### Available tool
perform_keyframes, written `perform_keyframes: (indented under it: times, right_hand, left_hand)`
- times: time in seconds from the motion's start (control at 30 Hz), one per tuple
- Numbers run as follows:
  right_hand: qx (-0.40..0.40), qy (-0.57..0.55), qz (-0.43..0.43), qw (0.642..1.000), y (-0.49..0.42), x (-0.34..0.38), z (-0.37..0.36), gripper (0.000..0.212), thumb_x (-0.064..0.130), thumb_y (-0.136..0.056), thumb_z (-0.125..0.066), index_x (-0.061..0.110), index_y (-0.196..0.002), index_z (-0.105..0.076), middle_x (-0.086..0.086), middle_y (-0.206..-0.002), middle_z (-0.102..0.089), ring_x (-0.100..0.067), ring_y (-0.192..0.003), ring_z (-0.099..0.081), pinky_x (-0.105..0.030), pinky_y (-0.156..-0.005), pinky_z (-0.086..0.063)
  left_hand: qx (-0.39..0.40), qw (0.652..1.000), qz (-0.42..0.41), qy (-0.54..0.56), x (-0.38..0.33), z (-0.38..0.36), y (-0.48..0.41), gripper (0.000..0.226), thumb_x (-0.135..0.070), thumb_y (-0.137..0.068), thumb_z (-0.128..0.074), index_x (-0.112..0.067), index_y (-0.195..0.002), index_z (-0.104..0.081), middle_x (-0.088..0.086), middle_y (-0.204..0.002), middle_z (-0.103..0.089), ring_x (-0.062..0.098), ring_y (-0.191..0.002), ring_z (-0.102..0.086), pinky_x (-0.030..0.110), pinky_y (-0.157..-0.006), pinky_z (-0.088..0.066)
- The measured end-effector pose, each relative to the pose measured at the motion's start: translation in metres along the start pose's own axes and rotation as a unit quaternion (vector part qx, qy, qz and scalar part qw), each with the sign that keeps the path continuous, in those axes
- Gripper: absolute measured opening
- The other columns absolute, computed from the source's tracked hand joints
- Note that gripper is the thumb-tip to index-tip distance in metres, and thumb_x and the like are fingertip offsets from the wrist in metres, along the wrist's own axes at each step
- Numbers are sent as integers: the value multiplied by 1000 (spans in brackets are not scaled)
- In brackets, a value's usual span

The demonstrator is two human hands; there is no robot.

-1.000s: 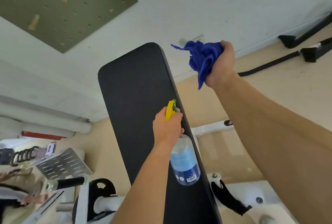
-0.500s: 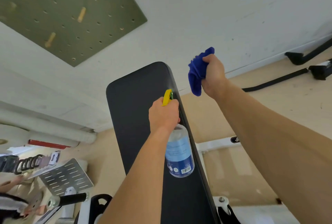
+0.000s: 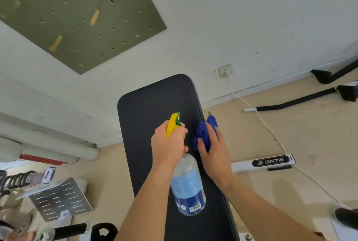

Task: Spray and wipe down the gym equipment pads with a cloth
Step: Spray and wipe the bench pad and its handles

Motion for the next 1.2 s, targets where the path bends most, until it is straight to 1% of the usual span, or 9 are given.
perform_keyframes:
  times: [0.07,0.2,0.3,0.47,0.63,0.73,0.83,1.03,1.2]
  right_hand:
    - [4,4,8,1000,-12,9,4,55,30,-102,-51,23,-154,-33,-4,-156,-34,-23,-140,-39,-29,-109,-33]
    - [-7,39,24,999,-133,91,5,58,33,-104,-44,18,-156,-23,-12,-149,-41,-32,-128,-49,-39,-100,-41]
    - [17,110,90,990,-171,132,-6,54,31,-103,-47,15,-152,-32,-15,-145,-43,-36,-122,-52,-39,-96,-44]
    - [-41,96,92,990,-92,68,-1,54,25,-100,-54,19,-152,-38,-12,-153,-38,-31,-131,-46,-37,-102,-41]
    - [-36,13,25,999,35,-5,-9,60,8,-92,-64,14,-149,-44,-11,-150,-44,-24,-132,-45,-22,-104,-34]
    - [4,67,-13,998,89,-37,0,60,16,-96,-61,15,-151,-39,-11,-152,-42,-25,-134,-44,-21,-101,-35]
    - [56,68,-37,995,75,-40,10,59,28,-100,-55,19,-155,-32,-8,-153,-39,-27,-135,-44,-31,-107,-37]
    - [13,38,-3,999,-27,6,10,52,36,-98,-55,12,-144,-46,-10,-131,-59,-27,-117,-56,-38,-102,-45]
    - [47,57,-38,997,73,-54,8,57,34,-98,-59,12,-148,-43,-14,-144,-51,-31,-130,-50,-40,-108,-41]
  left_hand:
    - [7,1000,3,2,-3,1,-4,19,-3,-96,-56,-13,-95,-72,6,-95,-74,14,-77,-64,14,-49,-52]
    - [11,1000,3,19,-15,10,-21,16,-6,-96,-57,-10,-96,-72,7,-97,-74,14,-79,-64,17,-51,-53]
    - [4,1000,-14,7,-20,18,-31,15,-7,-93,-58,-5,-97,-71,14,-98,-74,16,-76,-64,25,-57,-57]
    - [35,998,-17,-44,-6,13,-17,16,-11,-93,-57,-5,-99,-71,18,-100,-74,12,-62,-64,37,-64,-61]
    - [47,997,19,-54,34,15,16,14,-7,-94,-57,-1,-98,-69,23,-100,-72,17,-74,-63,23,-54,-53]
    - [61,994,43,-80,63,14,44,13,-7,-94,-58,-2,-98,-69,23,-100,-72,20,-77,-64,23,-54,-56]
    - [70,992,58,-91,81,12,62,11,-8,-96,-59,-5,-97,-70,21,-101,-72,23,-78,-64,25,-57,-57]
    - [73,991,62,-97,90,6,75,12,-11,-99,-58,-12,-99,-70,17,-102,-73,32,-96,-70,29,-63,-60]
    - [89,989,46,-108,103,-5,92,12,-9,-95,-58,-6,-97,-69,23,-99,-71,36,-88,-69,29,-59,-60]
Point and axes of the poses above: each hand's wrist, its own y-axis away from the middle knuckle, its own z-axis out of the back of the hand, x = y × z, the point moved 6 cm from there along -y, towards the middle knuckle
